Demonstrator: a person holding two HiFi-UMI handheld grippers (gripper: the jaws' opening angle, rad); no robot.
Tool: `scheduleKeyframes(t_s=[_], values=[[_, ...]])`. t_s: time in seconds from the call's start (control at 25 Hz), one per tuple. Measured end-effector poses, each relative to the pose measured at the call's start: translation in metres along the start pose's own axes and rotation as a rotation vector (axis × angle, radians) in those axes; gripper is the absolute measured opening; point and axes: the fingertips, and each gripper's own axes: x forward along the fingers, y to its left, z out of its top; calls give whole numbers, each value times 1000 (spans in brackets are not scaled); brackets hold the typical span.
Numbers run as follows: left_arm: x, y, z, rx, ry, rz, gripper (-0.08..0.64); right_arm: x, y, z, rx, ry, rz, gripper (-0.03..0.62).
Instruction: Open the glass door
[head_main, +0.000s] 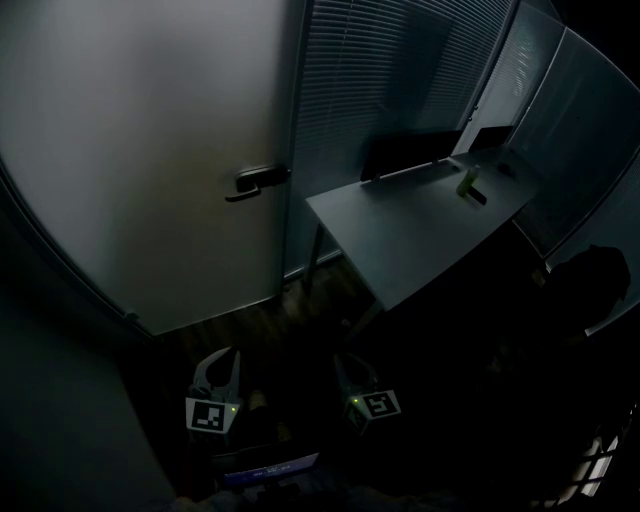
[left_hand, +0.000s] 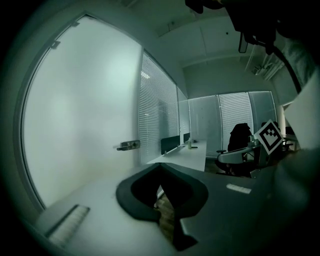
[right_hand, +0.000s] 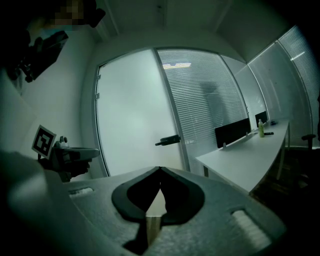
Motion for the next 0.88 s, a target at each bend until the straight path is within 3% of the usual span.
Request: scheduleKeyframes(t_s=[0.88], values=[[129,66,41,40,-38,-40,3,119,-56,45,13,-37,-44,2]])
